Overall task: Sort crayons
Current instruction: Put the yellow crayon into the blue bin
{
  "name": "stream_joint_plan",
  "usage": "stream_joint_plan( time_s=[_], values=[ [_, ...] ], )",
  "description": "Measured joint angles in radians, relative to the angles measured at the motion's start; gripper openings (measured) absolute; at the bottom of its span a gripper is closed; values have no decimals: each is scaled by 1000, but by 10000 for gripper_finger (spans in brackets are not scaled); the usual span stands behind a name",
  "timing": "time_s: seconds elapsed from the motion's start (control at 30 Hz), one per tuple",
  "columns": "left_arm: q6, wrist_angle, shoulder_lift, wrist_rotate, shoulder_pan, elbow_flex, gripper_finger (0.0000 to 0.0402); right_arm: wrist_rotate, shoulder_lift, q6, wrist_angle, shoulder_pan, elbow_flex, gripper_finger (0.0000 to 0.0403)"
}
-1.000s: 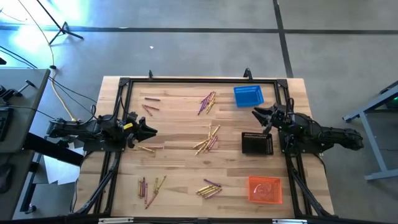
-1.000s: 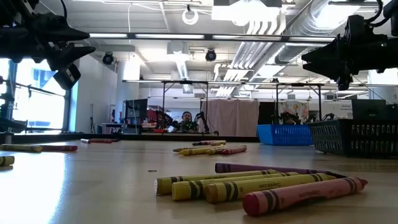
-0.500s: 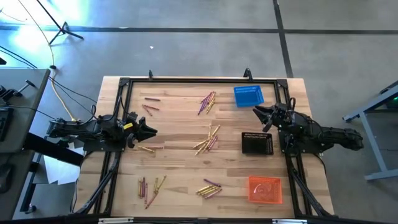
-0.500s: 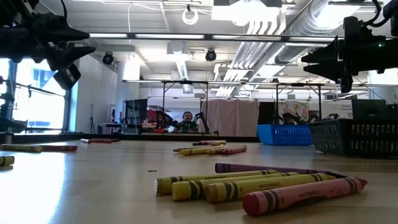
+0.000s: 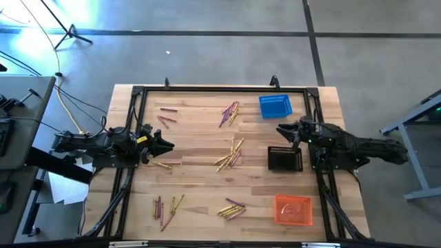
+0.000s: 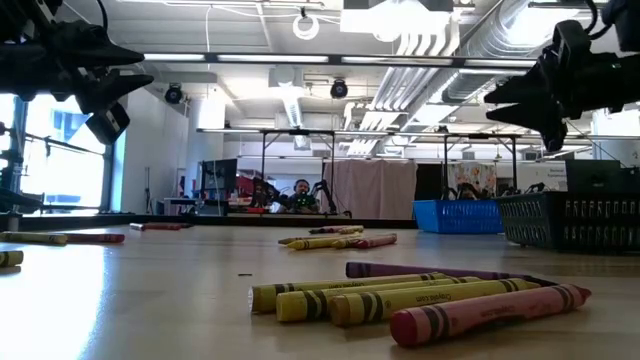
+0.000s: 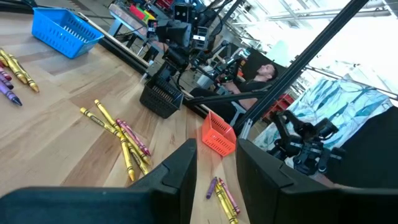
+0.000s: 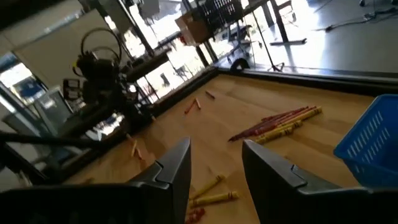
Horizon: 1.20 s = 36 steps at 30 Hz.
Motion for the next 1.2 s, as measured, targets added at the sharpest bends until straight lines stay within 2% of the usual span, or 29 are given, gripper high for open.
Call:
stream_joint_plan(
  time_s=[0.1,0.27,0.4,0.53,0.77,1.03,1.2],
  values=[
    [0,0,0,0,0,0,99,-22,154,-82,1,0,87,130],
    [0,0,0,0,0,0,99,-71,496,-255,-65,0,294,130],
    [0,0,0,0,0,0,99,-73,788,-375,-272,-9,490,130],
    [0,0,0,0,0,0,99,-84,1010,-439,-450,-31,663,130],
    [0,0,0,0,0,0,99,-219,1244,-686,-561,-62,847,130],
    [0,0,0,0,0,0,99,-223,1436,-1095,-552,-91,899,130],
    [0,0,0,0,0,0,99,-196,1535,-1181,-523,-96,899,130]
  ],
)
